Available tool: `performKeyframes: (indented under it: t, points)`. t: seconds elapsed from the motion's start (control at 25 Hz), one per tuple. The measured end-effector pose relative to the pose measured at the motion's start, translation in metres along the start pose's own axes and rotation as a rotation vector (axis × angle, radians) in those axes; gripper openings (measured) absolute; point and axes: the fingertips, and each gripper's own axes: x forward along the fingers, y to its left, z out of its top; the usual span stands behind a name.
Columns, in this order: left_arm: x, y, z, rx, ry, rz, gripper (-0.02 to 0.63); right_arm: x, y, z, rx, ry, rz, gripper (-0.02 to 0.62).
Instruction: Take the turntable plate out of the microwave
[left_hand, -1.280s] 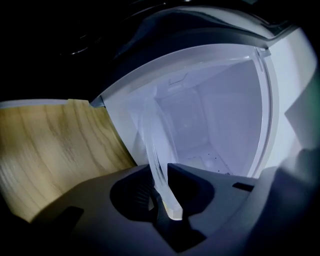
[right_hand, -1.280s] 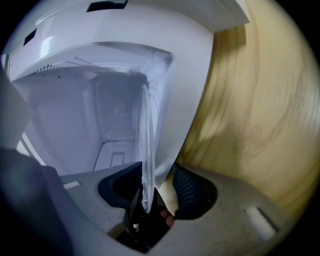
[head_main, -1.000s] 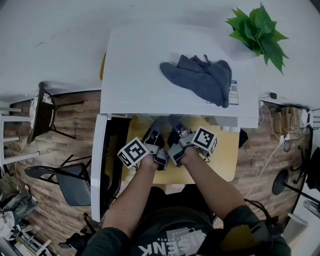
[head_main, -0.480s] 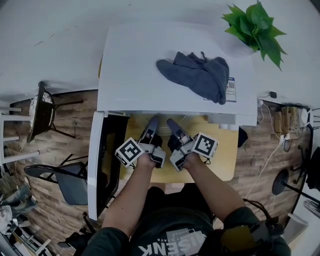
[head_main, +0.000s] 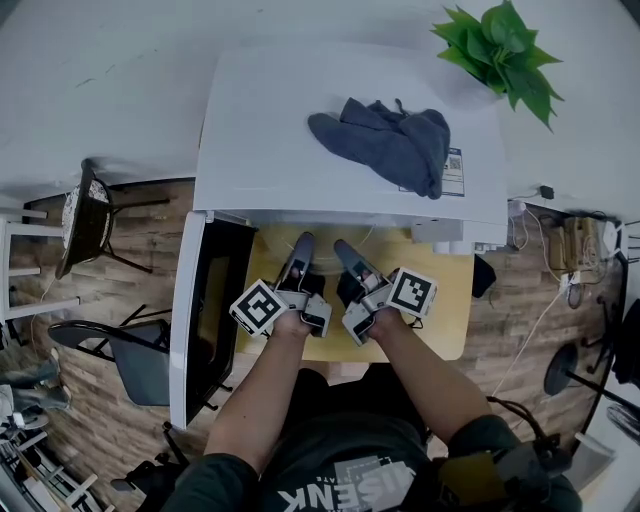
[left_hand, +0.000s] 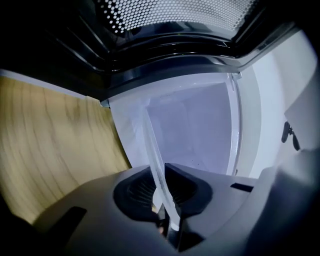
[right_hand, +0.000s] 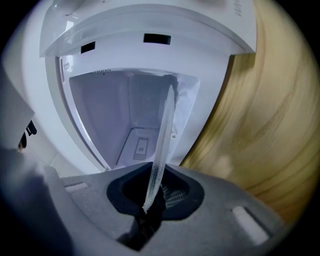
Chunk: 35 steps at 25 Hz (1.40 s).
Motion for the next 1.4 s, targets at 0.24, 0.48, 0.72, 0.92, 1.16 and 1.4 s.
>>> performKeyframes:
  t: [0.24, 0.48, 0.72, 0.92, 1.16, 1.4]
  points:
    - [-0.015, -0.021, -0.017, -0.059, -0.053, -0.031, 0.048, -0.017, 0.01, -0.011, -0.016, 0.059, 0.004, 0.048]
    - [-0.04, -0.025, -0.036, -0.04, -0.111, -0.02, 0.049, -0.044, 0.01, -0.023, -0.044, 0.143, -0.03, 0.048]
    - [-0.064, -0.033, -0.057, 0.022, -0.172, -0.001, 0.048, -0.07, 0.02, -0.034, -0.07, 0.237, -0.016, 0.051]
    - [-0.084, -0.044, -0.074, 0.059, -0.235, 0.002, 0.049, -0.091, 0.028, -0.044, -0.095, 0.321, -0.013, 0.051]
    - [-0.109, -0.076, -0.101, 0.003, -0.328, -0.02, 0.052, -0.116, 0.055, -0.059, -0.124, 0.441, 0.022, 0.055]
    - [-0.138, -0.112, -0.118, 0.045, -0.376, -0.008, 0.055, -0.133, 0.112, -0.078, -0.071, 0.525, 0.15, 0.057]
